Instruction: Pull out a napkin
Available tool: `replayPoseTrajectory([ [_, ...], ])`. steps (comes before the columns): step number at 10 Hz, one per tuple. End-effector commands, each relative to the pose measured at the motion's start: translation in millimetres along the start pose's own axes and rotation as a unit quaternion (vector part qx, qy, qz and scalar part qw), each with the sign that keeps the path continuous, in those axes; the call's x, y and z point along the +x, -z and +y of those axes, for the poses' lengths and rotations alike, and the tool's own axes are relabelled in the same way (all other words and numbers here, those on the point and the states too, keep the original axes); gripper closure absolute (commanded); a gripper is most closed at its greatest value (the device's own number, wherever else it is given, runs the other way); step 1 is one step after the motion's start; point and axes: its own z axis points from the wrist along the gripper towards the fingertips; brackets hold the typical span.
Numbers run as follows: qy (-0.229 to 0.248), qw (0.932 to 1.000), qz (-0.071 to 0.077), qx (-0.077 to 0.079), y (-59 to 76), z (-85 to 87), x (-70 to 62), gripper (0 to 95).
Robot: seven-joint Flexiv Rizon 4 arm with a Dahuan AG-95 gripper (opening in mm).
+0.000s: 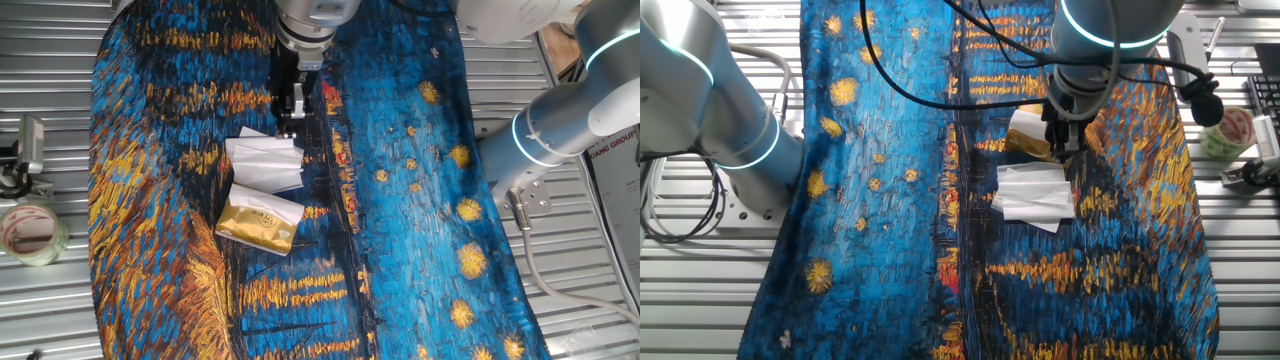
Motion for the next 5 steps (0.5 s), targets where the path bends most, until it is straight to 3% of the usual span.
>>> replayPoseTrajectory([
  [1,0.001,1.0,-0.002,-0.005,0.4,-0.2,2.3,57.0],
  [5,0.006,0.9999,0.004,-0.01,2.6,0.7,3.2,57.0],
])
